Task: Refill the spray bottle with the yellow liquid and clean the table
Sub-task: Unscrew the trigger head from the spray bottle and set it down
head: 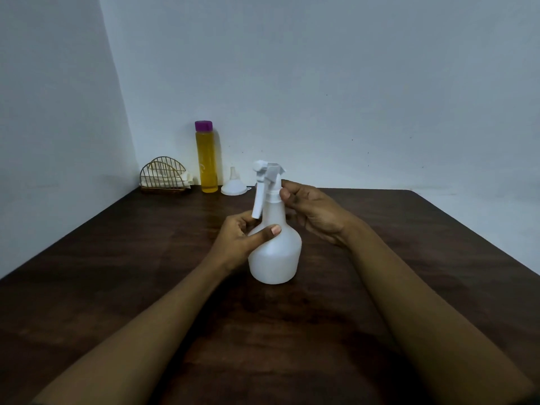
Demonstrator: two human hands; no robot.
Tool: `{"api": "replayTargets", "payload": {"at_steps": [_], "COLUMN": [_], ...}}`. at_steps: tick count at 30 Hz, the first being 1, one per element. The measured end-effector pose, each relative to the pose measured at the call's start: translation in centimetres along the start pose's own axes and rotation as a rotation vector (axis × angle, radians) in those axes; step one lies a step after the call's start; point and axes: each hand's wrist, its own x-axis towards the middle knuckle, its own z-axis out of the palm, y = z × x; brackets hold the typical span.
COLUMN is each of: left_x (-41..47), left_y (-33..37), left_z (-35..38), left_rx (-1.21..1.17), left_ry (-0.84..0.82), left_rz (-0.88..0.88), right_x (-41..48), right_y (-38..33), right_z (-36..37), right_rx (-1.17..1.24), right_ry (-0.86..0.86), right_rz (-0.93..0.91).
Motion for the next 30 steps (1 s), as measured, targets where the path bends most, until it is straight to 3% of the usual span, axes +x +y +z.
{"api": "replayTargets", "payload": {"at_steps": [2,6,9,12,15,17,25,27,30], "left_x": [-0.1,-0.2,-0.4,-0.5,-0.6,-0.6,-0.8,-0.8,-0.8], "left_y": [0.0,-0.2,-0.2,0.0,0.1,0.1,0.3,0.3,0.2], "left_z": [0.1,0.4,0.3,0.4,0.4,0.4,0.5,0.4,0.3], "left_rx": [-0.025,-0.04,-0.067,-0.084,-0.086,-0.085,-0.083,-0.092,-0.07], "left_ry": [-0.002,0.001,-0.005,-0.035,-0.049,-0.055,-0.065,-0.066,-0.057], "left_rz": [-0.003,0.008,-0.012,-0.03,-0.036,-0.043,-0.029,-0.037,-0.045], "right_x": [-0.6,-0.2,0.3,0.0,-1.0,-1.4,-0.1,-0.1,-0.8], "right_y": [0.0,1.3,1.7,1.2,0.6,0.3,0.9,0.8,0.4], "right_z": [0.4,2.2,3.5,3.4,2.0,1.2,3.5,3.6,2.5], "right_rx": [-0.108,-0.28,-0.314,-0.213,0.007,-0.002,-0.321,-0.266,-0.041], "right_ry": [0.03,0.464,0.638,0.573,0.289,0.188,0.679,0.674,0.456], "right_rz": [-0.024,-0.128,-0.159,-0.132,-0.05,-0.021,-0.226,-0.199,-0.125]}}
